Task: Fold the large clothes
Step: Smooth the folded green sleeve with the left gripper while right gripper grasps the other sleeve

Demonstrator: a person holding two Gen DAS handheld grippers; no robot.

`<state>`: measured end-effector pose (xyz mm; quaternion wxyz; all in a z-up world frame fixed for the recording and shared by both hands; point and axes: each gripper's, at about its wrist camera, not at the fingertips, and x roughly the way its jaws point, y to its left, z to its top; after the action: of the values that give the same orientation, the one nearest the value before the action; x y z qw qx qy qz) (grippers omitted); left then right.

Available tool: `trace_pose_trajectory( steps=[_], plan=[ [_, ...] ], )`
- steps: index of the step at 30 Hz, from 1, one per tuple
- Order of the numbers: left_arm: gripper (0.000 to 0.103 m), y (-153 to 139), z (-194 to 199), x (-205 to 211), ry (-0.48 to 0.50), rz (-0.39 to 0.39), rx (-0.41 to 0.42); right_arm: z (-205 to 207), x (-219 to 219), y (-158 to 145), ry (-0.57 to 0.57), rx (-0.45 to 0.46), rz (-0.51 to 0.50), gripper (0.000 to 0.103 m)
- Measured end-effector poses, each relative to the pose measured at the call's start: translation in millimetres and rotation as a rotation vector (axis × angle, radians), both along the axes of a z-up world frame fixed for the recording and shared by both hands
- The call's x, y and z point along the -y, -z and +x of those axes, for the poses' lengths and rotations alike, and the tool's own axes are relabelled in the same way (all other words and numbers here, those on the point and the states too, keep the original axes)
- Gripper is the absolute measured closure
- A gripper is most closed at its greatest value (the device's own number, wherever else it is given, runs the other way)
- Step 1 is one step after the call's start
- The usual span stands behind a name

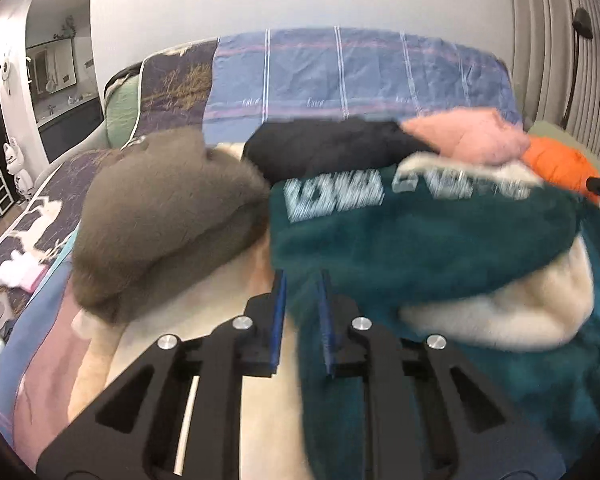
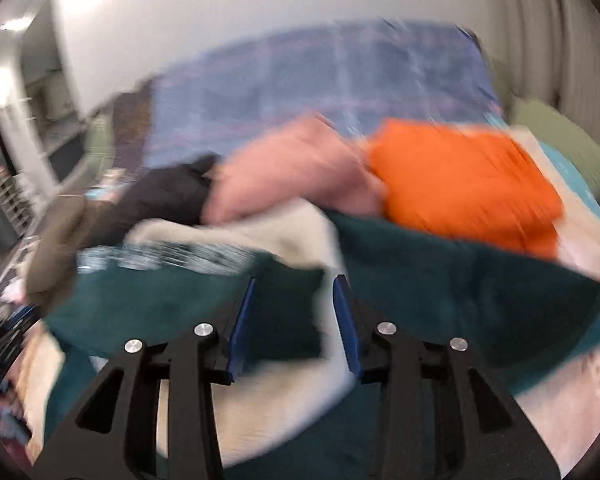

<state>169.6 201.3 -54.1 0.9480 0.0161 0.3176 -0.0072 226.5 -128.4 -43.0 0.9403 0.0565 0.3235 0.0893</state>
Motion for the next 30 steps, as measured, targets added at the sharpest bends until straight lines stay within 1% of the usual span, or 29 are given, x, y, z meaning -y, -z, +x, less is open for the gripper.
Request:
trace_pose_trajectory(
  steps=[2,3,4,5,6,7,8,9,10,11,12,14,16,17,18,19,20,21,22,23,24,25,26,27,28,29,30],
  plan=[
    [0.087,-11,16,7,0.027,-0.055,0.020,3,-23,-4,-0.093,0.009,0.010,0.063],
    [0.087,-11,25,11,0.040,-0.058,0.019,7,-32,-1,-0.115,-0.003,0.017,0.063],
    [0.087,-8,34,17,0.052,-0.042,0.008,14,-40,10,-0.133,-0.042,0.023,0.063],
    [0.087,5,48,25,0.067,-0.014,-0.047,21,-46,23,-0.128,-0.093,0.011,0.063],
    [0.087,18,58,29,0.072,-0.003,-0.109,28,-49,41,-0.108,-0.162,-0.018,0.065],
    [0.086,41,67,32,0.071,0.015,-0.203,36,-49,69,-0.091,-0.243,-0.044,0.066],
    [0.086,62,72,35,0.075,0.032,-0.268,37,-48,86,-0.100,-0.244,-0.047,0.065],
    [0.086,79,66,39,0.090,0.054,-0.260,28,-50,95,-0.117,-0.161,-0.093,0.065],
    [0.086,78,60,42,0.092,0.075,-0.227,22,-55,96,-0.126,-0.123,-0.146,0.065],
    [0.085,73,57,43,0.087,0.084,-0.225,16,-59,96,-0.119,-0.101,-0.180,0.065],
    [0.085,71,56,45,0.082,0.100,-0.240,14,-61,95,-0.095,-0.099,-0.172,0.065],
    [0.085,73,55,50,0.089,0.132,-0.245,17,-63,95,-0.084,-0.100,-0.170,0.063],
    [0.083,70,56,50,0.084,0.139,-0.257,18,-63,96,-0.093,-0.090,-0.183,0.063],
    [0.081,66,56,51,0.077,0.141,-0.261,16,-62,96,-0.095,-0.084,-0.176,0.063],
    [0.080,59,53,50,0.058,0.127,-0.254,14,-60,96,-0.097,-0.076,-0.163,0.063],
    [0.080,49,49,49,0.047,0.089,-0.235,14,-57,98,-0.099,-0.073,-0.155,0.063],
    [0.080,33,44,50,0.056,0.020,-0.200,14,-55,98,-0.103,-0.073,-0.143,0.062],
    [0.080,22,40,52,0.074,-0.020,-0.172,16,-53,98,-0.112,-0.078,-0.128,0.062],
    [0.080,9,37,59,0.095,-0.042,-0.144,18,-52,96,-0.123,-0.088,-0.106,0.061],
    [0.075,-7,35,73,0.130,-0.042,-0.107,17,-46,91,-0.135,-0.098,-0.065,0.061],
    [0.071,-16,35,86,0.161,-0.035,-0.088,14,-36,83,-0.147,-0.107,0.001,0.060],
    [0.062,-22,36,101,0.201,-0.030,-0.071,9,-26,71,-0.153,-0.108,0.077,0.060],
    [0.056,-27,37,116,0.236,-0.025,-0.060,5,-18,61,-0.141,-0.101,0.116,0.060],
    [0.055,-27,41,136,0.274,-0.018,-0.058,-2,-5,51,-0.104,-0.084,0.135,0.052],
    [0.055,-25,45,149,0.297,-0.018,-0.067,-11,14,37,-0.054,-0.043,0.137,0.049],
    [0.055,-17,54,170,0.331,-0.030,-0.096,-19,36,26,-0.015,-0.004,0.135,0.048],
    [0.055,-6,61,186,0.357,-0.043,-0.134,-25,60,17,0.041,0.015,0.112,0.046]
  ],
)
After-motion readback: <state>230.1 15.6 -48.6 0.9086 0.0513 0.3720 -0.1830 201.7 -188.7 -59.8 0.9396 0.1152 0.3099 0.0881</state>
